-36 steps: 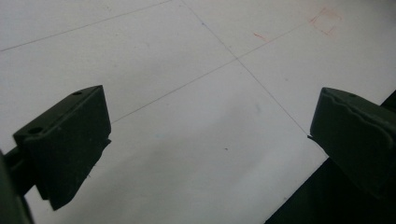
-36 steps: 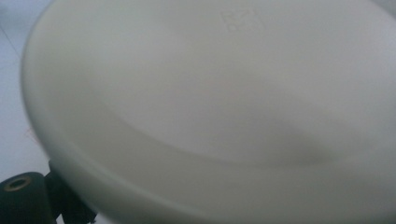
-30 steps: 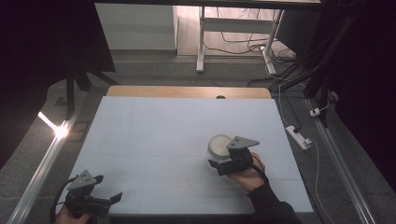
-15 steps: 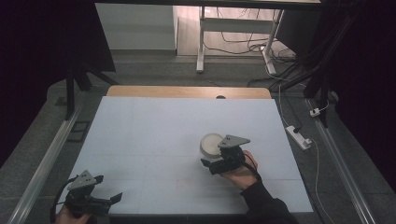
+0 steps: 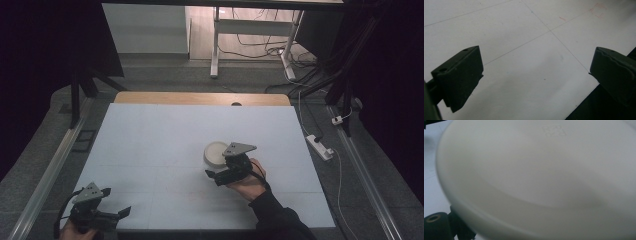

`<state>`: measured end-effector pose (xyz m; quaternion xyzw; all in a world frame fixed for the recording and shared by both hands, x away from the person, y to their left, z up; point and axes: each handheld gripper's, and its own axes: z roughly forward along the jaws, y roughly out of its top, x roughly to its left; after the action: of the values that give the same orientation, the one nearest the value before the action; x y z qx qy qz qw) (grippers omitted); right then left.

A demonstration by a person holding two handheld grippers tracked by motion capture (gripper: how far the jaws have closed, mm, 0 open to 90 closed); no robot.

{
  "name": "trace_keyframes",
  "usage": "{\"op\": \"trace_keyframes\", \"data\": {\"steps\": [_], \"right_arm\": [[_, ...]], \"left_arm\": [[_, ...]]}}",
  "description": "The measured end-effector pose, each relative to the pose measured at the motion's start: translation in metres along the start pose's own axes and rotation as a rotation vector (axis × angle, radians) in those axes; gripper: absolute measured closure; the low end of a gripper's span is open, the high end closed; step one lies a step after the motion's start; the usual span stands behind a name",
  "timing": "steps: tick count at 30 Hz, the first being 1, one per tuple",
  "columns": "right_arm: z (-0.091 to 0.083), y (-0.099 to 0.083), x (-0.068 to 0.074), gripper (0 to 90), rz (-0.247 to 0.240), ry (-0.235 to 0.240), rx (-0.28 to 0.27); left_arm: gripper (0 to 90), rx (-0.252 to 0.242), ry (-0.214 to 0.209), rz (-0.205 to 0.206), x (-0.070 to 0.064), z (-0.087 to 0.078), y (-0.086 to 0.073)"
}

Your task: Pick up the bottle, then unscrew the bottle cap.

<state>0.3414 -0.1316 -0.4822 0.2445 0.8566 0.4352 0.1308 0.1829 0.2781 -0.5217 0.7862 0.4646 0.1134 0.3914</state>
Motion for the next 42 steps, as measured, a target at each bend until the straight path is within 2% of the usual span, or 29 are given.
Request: {"op": "trace_keyframes", "data": {"steps": [12,25,37,42], "right_arm": [[0.013,0.009,0.006,6.5,-0.029,0.024,0.025],[0.025,0.019,0.017,6.5,-0.055,0.045,0.025],[0.024,0.018,0.019,6.5,-0.060,0.052,0.019],[0.026,0.018,0.021,6.5,-0.065,0.056,0.024]], "left_arm": [[0.0,0.000,-0.001,-0.002,0.000,0.000,0.000],[0.0,0.003,-0.001,0.005,0.000,0.000,0.000],[0.0,0.013,-0.001,0.006,0.000,0.001,0.001],[0.0,0.012,-0.027,-0.004,0.001,0.001,0.001]]}}
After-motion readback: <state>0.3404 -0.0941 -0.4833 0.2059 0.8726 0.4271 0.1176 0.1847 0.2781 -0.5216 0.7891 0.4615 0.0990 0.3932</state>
